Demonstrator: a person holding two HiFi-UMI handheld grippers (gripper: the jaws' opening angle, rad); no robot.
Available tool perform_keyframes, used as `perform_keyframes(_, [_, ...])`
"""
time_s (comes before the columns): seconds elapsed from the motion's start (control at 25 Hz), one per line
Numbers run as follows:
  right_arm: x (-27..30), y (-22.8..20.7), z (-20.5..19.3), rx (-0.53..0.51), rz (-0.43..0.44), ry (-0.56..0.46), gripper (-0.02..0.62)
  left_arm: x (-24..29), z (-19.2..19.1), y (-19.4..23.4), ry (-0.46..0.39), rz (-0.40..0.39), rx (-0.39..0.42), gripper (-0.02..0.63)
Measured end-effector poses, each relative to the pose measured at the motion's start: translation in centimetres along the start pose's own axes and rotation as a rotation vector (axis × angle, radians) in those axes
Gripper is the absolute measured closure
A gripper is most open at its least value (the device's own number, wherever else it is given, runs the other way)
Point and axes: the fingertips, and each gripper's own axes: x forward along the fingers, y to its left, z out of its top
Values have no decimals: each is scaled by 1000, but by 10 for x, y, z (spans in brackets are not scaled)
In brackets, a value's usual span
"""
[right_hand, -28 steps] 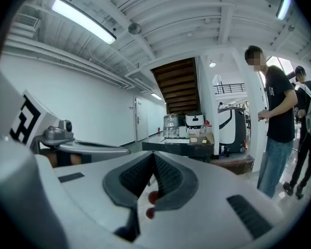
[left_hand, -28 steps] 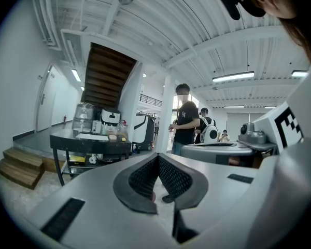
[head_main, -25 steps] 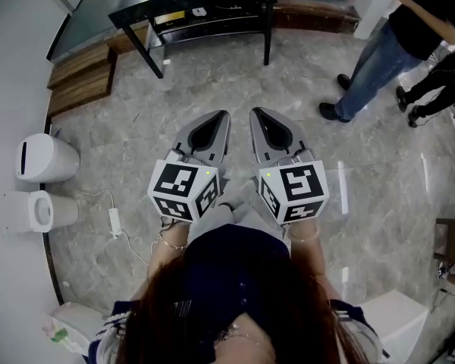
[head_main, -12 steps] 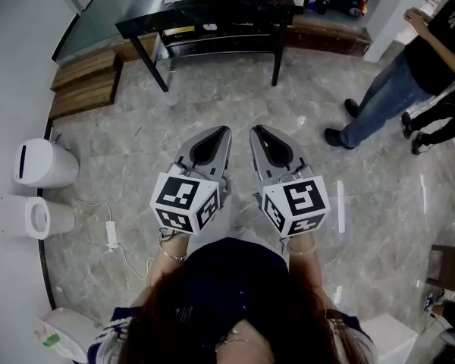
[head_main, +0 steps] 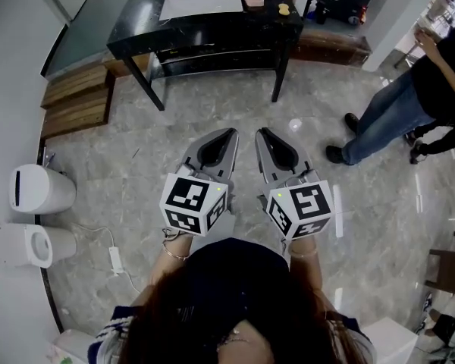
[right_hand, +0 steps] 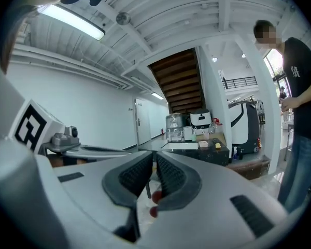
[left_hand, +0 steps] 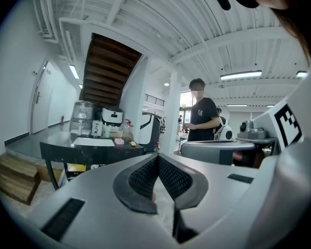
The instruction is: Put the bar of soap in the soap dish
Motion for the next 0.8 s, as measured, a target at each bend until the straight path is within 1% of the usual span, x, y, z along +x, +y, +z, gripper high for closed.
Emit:
perform_keyframes(0.16, [55,-7,13,-2,-7,-1,586,28,15,43,1,-11,8,603])
perform_keyframes(0.36, [113,-13,19,-7,-11,4,586,56,16,85,17,-35,-2,603])
perform_keyframes(0.56, [147,-28,27,6,-31,0,584,82,26,118,18,-49,-7,603])
perform_keyframes(0.8, [176,-63,35,24,-63,-9,584,124,34,140,25,-64,-15,603])
